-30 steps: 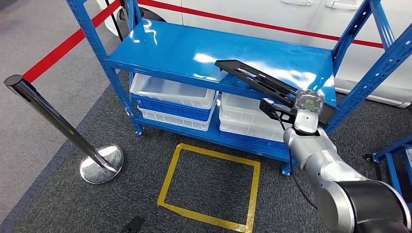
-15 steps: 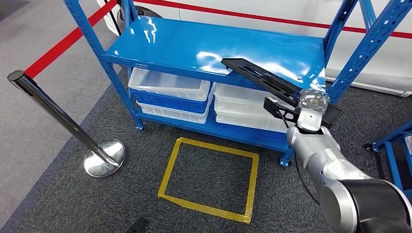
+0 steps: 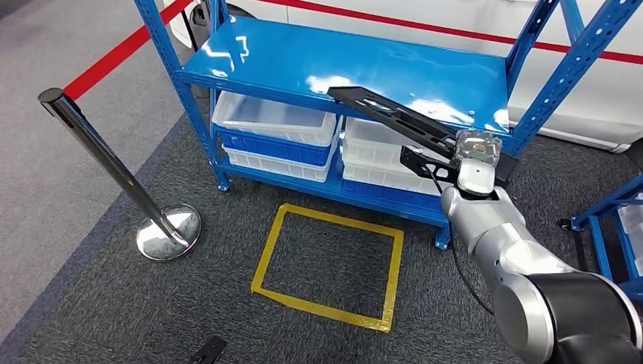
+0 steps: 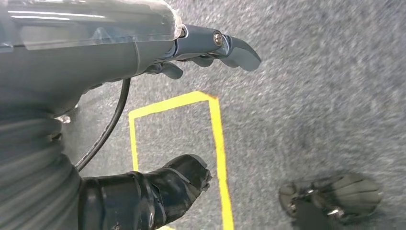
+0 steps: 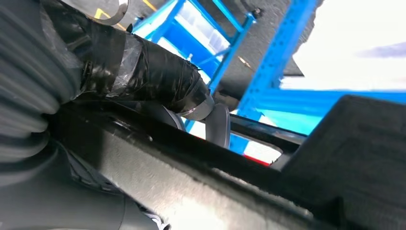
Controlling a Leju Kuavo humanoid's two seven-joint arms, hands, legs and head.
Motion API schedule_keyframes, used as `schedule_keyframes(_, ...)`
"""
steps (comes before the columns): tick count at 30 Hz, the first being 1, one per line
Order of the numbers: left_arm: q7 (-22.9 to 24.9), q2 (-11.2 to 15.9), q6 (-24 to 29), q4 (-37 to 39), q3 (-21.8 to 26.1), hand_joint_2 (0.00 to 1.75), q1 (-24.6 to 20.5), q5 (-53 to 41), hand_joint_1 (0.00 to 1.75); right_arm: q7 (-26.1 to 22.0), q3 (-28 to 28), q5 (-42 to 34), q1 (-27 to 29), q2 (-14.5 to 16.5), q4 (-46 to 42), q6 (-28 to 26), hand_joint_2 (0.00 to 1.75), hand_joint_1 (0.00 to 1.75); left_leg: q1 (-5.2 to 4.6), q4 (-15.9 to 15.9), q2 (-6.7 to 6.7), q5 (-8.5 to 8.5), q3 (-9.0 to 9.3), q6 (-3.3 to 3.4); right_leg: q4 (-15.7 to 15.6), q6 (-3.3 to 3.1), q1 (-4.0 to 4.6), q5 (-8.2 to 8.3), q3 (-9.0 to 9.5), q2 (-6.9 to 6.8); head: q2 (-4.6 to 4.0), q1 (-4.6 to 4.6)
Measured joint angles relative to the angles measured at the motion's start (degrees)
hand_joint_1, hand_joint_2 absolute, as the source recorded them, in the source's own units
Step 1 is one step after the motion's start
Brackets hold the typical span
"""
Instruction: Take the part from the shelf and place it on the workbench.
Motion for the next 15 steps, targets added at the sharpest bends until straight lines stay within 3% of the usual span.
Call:
schedule_keyframes(1,0.0,0.0,0.0,0.0,0.0,1.75,0.0,0.0,0.00,0.0,0.0,0.0,0.0,0.0,0.0,0.1,1.75,1.75,0.08,0.4,-0.01,0.27,-0.76,-0.14,-0.2,0.12,-0.02,0.96,1.03,-0.01,0.00,0.01)
schedule_keyframes(3,0.0,-0.1,0.0,0.0,0.0,1.75,0.0,0.0,0.00,0.0,0.0,0.0,-0.1,0.0,0.0,0.4,1.75,1.75,0.27,1.5,-0.02,0.60,-2.16,-0.47,-5.0,0.27,-0.10,2.87,5.03,-0.01,0.00,0.01)
schedule_keyframes(5,0.0,-0.1,0.0,0.0,0.0,1.75,0.0,0.0,0.00,-0.5,0.2,0.0,-0.5,0.3,-0.1,0.8,1.75,1.75,0.23,2.6,-0.02,0.90,-3.60,-0.99,-11.1,0.05,0.09,2.23,9.29,0.09,0.00,-0.03)
schedule_keyframes(6,0.0,-0.1,0.1,0.0,0.0,1.75,-0.1,0.0,0.00,-0.9,0.3,0.0,-0.8,0.5,-0.1,1.0,1.75,1.75,0.17,3.1,-0.01,1.15,-4.10,-1.32,-13.0,-0.20,0.24,1.57,10.36,0.15,0.00,-0.04)
schedule_keyframes(7,0.0,-0.1,0.1,0.0,0.1,1.75,-0.1,0.0,0.00,-1.5,0.6,0.0,-0.9,0.7,-0.1,1.2,1.75,1.75,0.12,3.2,-0.01,1.52,-4.44,-1.71,-13.8,-0.57,0.47,1.19,10.59,0.21,0.00,-0.08)
schedule_keyframes(9,0.0,-0.1,0.2,0.0,0.2,1.75,0.1,0.0,0.00,-2.5,0.9,0.0,-1.1,1.3,-0.2,1.5,1.75,1.75,0.20,3.3,-0.10,2.04,-4.88,-2.40,-14.1,-1.48,0.43,1.98,9.89,0.12,0.00,-0.07)
schedule_keyframes(10,0.0,0.0,0.2,0.0,0.3,1.75,0.1,0.0,0.00,-2.8,1.0,0.0,-1.3,1.6,-0.2,1.6,1.75,1.75,0.28,3.8,-0.15,1.40,-5.34,-2.77,-14.3,-2.01,0.33,2.52,9.47,0.08,0.00,-0.09)
schedule_keyframes(12,-0.3,0.0,0.2,0.0,0.4,1.75,0.2,0.0,0.00,-3.1,1.3,0.0,-1.5,2.4,-0.2,1.8,1.75,1.75,0.54,7.9,-0.22,-2.58,-6.98,-3.53,-14.5,-2.81,0.10,3.52,8.41,0.00,0.00,-0.10)
schedule_keyframes(14,-1.0,-0.1,0.1,0.0,0.4,1.75,0.2,0.0,0.00,-3.2,1.6,0.0,-1.5,2.9,-0.2,1.8,1.75,1.75,0.73,15.3,-0.22,-7.23,-9.02,-4.11,-14.5,-3.01,0.15,4.33,7.33,-0.04,0.00,-0.10)
schedule_keyframes(15,-1.4,-0.1,0.1,0.0,0.4,1.75,0.2,0.0,0.00,-3.2,1.8,0.0,-1.4,3.0,-0.2,1.7,1.75,1.75,0.80,18.3,-0.21,-8.17,-9.52,-4.24,-14.5,-2.97,0.18,4.74,6.82,-0.09,0.00,-0.09)
